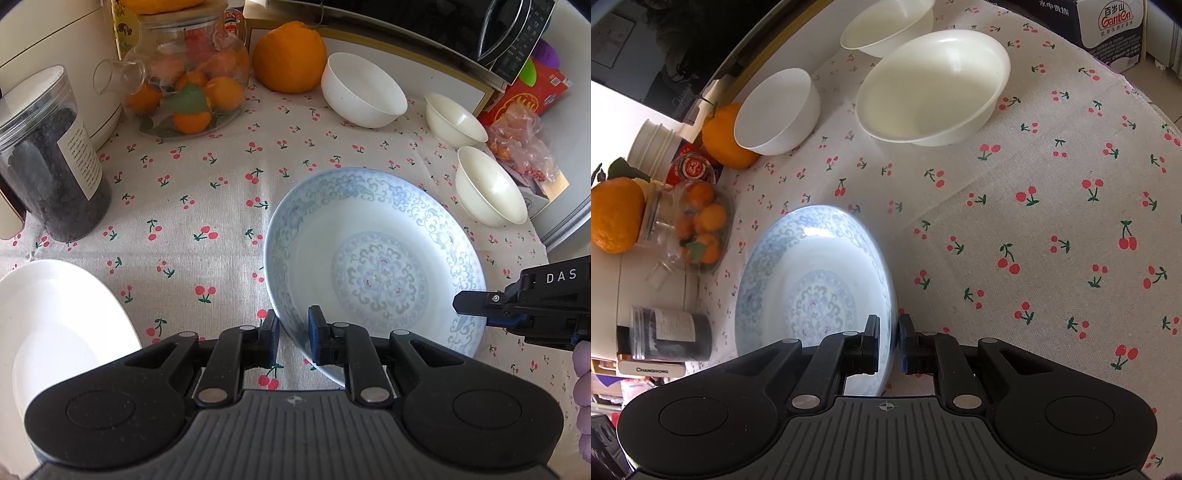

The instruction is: Organize plates and bowls

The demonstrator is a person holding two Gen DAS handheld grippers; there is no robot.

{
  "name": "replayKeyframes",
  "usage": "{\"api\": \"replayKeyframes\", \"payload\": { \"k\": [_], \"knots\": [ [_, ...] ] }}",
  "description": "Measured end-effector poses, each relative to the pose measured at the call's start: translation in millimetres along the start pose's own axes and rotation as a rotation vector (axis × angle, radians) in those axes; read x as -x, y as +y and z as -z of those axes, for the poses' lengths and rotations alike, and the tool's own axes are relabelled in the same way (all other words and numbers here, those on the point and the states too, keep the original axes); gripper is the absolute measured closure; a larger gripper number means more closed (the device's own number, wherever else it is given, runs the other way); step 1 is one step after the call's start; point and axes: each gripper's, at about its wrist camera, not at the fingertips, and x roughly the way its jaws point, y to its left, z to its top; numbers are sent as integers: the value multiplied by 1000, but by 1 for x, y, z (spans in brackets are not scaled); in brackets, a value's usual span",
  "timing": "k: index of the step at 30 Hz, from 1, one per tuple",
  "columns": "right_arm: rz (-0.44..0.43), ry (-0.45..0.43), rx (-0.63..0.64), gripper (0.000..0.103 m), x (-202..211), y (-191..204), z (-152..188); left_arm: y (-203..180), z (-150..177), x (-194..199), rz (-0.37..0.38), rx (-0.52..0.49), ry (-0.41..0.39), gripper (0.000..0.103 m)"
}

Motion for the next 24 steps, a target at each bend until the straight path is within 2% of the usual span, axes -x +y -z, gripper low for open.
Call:
{"api": "replayKeyframes", "payload": {
  "k": [2,4,5,6,7,8,9,10,12,14,17,19,24],
  "knots": [
    [0,-1,6,89,0,0,0,-1,0,0,1,-5,1,85],
    [-5,-1,8,86,1,0,0,-3,0,3,-14,-19,-20,78],
    [-17,-5,7,83,2,0,0,-5,-1,5,-28,-30,-31,68],
    [-28,-11,3,74,4,0,-1,-6,-1,8,-39,-41,-43,55],
    [-38,-17,-1,62,6,0,-1,-7,-1,11,-44,-50,-57,48],
    [-48,-23,-2,56,8,0,-1,-9,0,14,-50,-57,-71,36],
    [-57,-32,1,44,11,0,-1,-9,0,17,-53,-63,-84,32],
    [-61,-41,8,38,13,1,-1,-10,1,20,-54,-70,-93,27],
    [-58,-50,30,31,18,3,-1,-10,3,25,-56,-84,-104,12],
    [-54,-56,54,28,22,4,0,-9,6,30,-69,-90,-119,4],
    [-51,-70,89,25,28,4,3,-4,10,36,-76,-97,-131,2],
    [-49,-73,120,20,31,4,8,0,13,41,-73,-101,-139,1],
    [-75,-73,187,17,43,6,19,10,22,54,-67,-94,-143,1]
  ]
}}
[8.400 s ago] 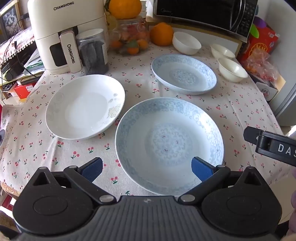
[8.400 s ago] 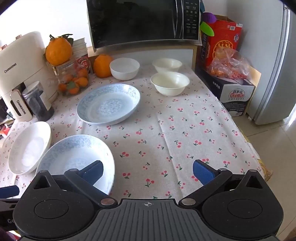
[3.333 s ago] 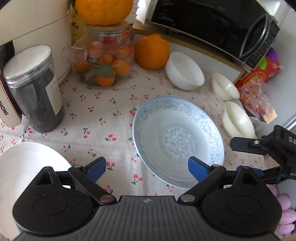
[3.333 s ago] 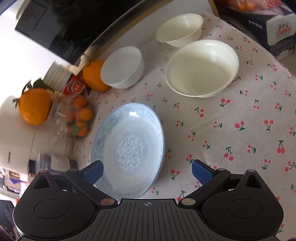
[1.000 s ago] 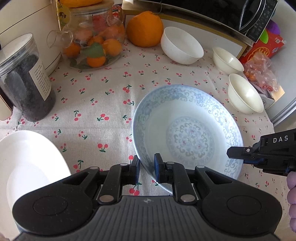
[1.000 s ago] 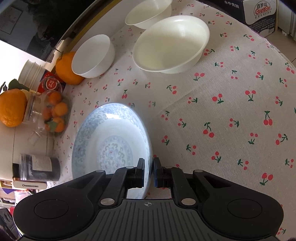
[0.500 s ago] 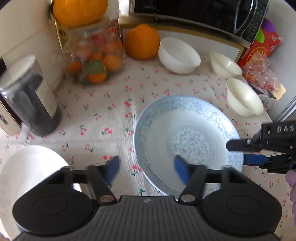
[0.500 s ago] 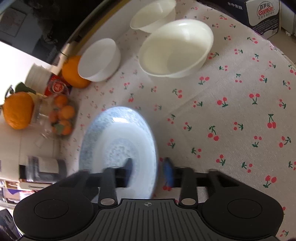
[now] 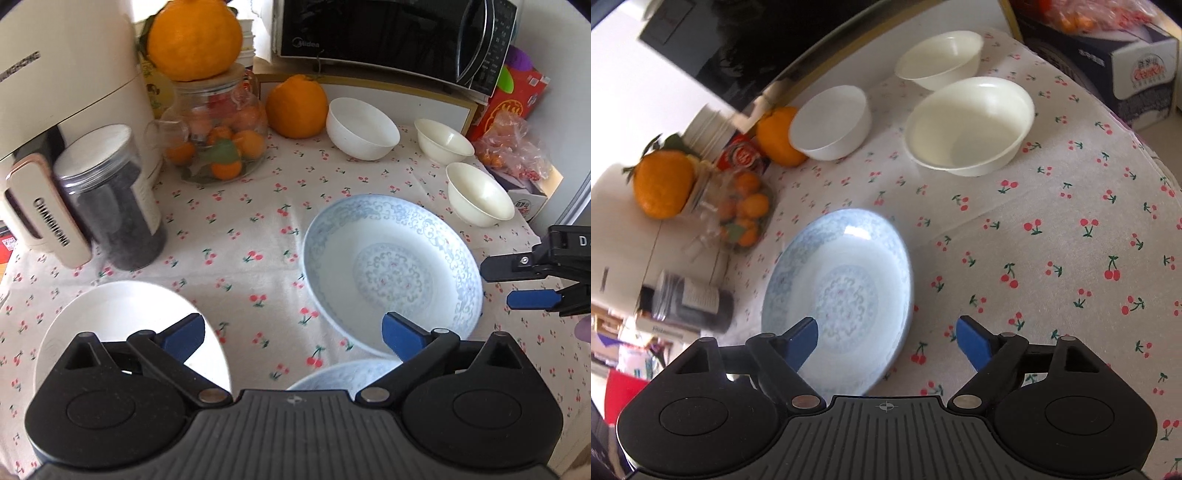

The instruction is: Organize plates and bowls

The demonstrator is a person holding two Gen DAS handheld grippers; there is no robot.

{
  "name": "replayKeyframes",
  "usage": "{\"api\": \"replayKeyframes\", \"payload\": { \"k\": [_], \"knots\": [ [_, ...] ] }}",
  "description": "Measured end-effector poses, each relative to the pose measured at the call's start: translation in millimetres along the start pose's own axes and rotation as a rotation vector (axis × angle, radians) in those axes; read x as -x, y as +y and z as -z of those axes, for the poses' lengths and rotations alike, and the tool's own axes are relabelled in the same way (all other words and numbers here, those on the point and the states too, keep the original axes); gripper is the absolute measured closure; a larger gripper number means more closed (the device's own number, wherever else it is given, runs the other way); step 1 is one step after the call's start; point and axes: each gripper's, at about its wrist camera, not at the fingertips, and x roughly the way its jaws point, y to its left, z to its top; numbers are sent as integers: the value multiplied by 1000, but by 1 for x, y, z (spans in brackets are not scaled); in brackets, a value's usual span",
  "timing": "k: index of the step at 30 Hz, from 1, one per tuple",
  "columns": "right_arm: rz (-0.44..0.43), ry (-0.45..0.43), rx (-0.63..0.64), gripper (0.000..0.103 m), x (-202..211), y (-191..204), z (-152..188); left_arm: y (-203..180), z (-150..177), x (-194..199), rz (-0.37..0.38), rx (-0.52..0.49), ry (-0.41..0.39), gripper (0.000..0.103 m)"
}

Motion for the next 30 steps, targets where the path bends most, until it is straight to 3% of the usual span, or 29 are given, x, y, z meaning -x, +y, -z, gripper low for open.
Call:
{"api": "replayKeyframes", "payload": {
  "k": [19,23,30],
  "knots": [
    [-22,31,188,16,18,13,39,16,53,40,75,-92,38,1],
    [-21,51,287,16,17,21,51,19,68,48,104,-109,49,1],
    [-33,124,314,16,8,25,74,27,85,53,196,-70,84,3]
  ]
}}
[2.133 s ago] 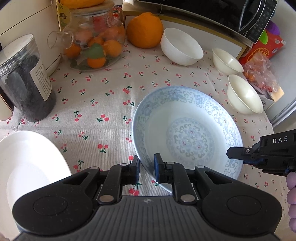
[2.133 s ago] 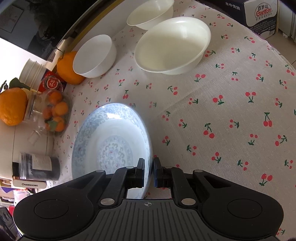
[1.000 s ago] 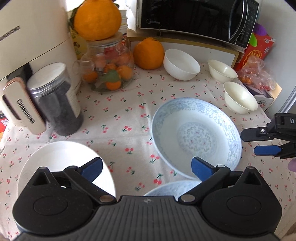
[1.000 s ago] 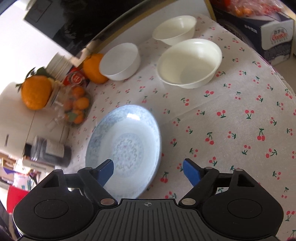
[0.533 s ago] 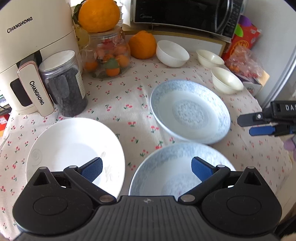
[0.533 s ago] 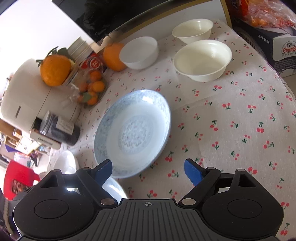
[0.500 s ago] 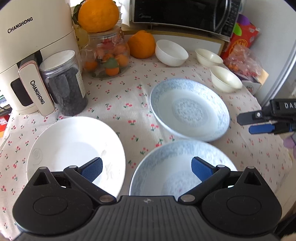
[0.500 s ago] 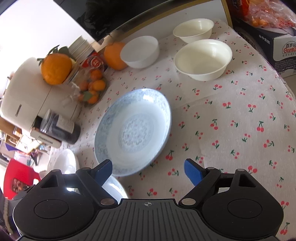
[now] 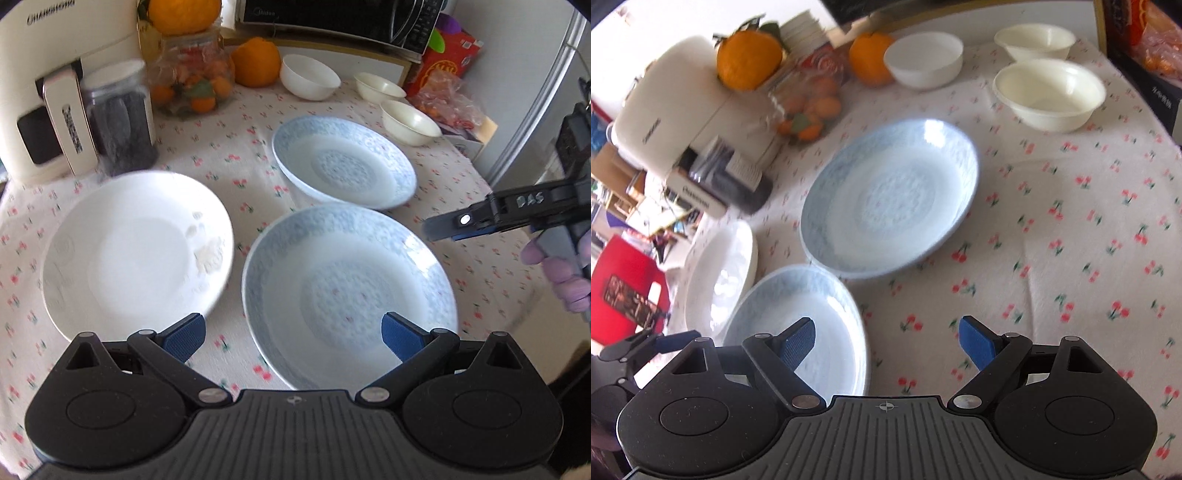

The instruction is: Organize plates and bowls

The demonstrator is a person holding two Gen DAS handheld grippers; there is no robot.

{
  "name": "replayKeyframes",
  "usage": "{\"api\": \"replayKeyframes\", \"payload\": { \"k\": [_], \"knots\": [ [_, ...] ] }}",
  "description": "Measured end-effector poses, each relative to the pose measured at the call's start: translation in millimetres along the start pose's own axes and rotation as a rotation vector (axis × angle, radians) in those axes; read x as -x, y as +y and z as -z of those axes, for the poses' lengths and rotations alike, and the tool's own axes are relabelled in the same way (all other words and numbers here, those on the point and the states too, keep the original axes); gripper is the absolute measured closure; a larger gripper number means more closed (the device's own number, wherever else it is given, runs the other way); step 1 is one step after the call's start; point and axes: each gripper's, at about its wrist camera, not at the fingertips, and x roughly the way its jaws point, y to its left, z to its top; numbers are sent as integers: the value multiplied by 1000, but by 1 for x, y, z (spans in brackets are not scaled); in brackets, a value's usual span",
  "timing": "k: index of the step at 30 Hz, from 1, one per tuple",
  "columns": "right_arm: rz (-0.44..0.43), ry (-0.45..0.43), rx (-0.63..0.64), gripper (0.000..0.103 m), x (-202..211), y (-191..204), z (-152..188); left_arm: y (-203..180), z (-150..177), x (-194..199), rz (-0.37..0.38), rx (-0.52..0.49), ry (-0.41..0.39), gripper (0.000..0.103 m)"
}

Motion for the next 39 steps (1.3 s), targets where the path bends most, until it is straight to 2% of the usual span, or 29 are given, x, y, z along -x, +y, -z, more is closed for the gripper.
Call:
{"api": "replayKeyframes", "payload": {
  "k": [4,7,9,11,14,20,26,29,31,32,34,37,39],
  "knots": [
    [-33,41,22,16,-7,8,10,5,6,-6,64,69,45,13],
    [-64,78,22,16,-12,14,16,12,9,-11,119,146,72,28],
    [-86,103,22,16,-15,16,19,17,10,-15,159,202,96,42],
    [-91,118,28,16,-18,18,22,22,12,-20,183,258,119,48],
    [-82,117,41,16,-20,21,26,28,15,-25,194,314,138,55],
    [-83,110,44,18,-20,20,26,31,16,-23,174,353,116,67],
    [-62,85,40,33,-21,21,24,38,16,-22,152,363,96,77],
    [-51,74,37,47,-21,19,24,38,17,-21,144,356,92,81],
    [-46,72,36,70,-21,18,24,35,16,-21,132,343,86,84],
    [-46,74,36,72,-21,18,25,35,16,-20,126,335,84,85],
    [-10,66,60,83,-20,20,26,32,16,-20,112,315,79,86],
    [17,59,102,90,-20,23,28,30,16,-19,94,279,72,86],
    [15,57,104,90,-18,22,28,30,16,-17,90,273,68,86]
  ]
}}
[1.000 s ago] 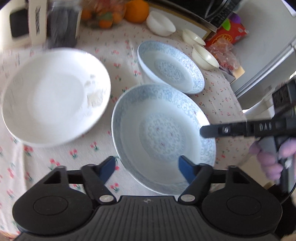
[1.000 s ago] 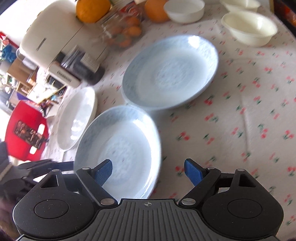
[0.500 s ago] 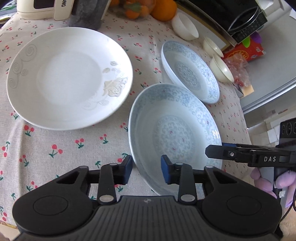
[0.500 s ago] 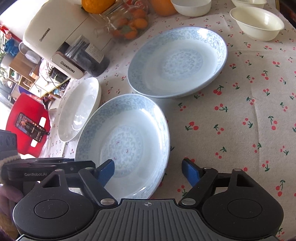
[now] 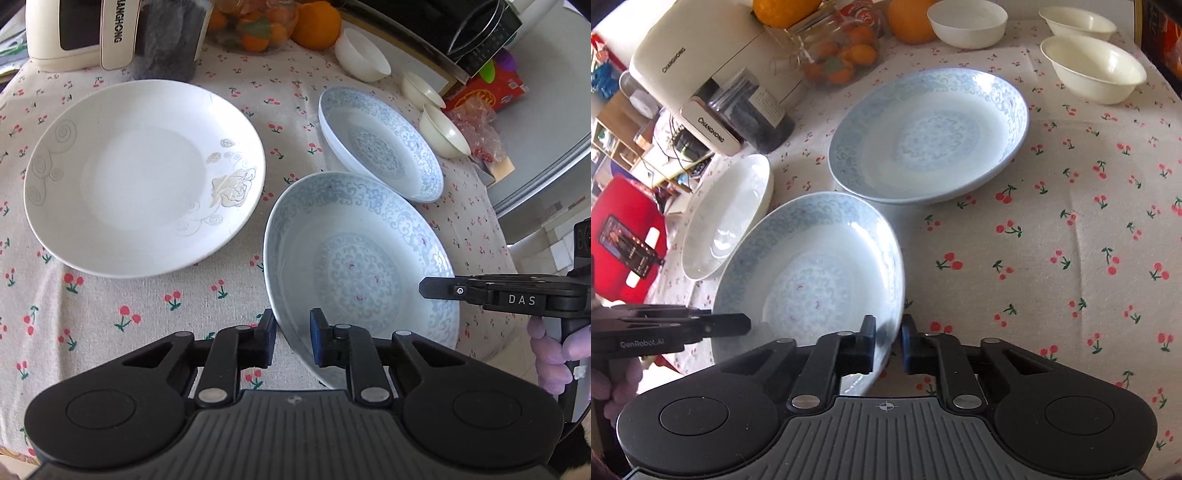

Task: Organize plates and bowls
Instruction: 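Carry the blue-patterned plate onto the other blue plate with the left gripper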

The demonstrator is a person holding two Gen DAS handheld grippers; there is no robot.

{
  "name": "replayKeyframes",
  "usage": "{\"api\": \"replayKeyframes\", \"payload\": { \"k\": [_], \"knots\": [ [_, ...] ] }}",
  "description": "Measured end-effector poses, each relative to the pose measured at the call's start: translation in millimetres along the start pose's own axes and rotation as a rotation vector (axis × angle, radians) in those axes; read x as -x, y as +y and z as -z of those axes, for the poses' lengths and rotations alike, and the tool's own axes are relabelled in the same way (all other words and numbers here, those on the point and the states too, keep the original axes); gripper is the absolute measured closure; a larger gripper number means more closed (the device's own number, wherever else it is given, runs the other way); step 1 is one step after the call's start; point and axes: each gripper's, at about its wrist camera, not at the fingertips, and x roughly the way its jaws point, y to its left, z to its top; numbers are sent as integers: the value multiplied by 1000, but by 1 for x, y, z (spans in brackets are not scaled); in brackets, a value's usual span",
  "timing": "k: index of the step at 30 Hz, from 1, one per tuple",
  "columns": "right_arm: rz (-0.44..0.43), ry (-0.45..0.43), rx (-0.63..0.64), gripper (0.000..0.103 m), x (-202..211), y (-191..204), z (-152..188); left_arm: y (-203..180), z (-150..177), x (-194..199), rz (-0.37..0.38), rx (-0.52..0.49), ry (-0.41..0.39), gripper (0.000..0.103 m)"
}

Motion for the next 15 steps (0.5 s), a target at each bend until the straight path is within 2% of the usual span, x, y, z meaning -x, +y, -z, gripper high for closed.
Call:
{"api": "replayKeyframes", "payload": {
  "k": [15],
  "knots": [
    [-30,-61,-6,89,27,5,-6,-8,0,23,11,-53,-80,86]
  ]
}}
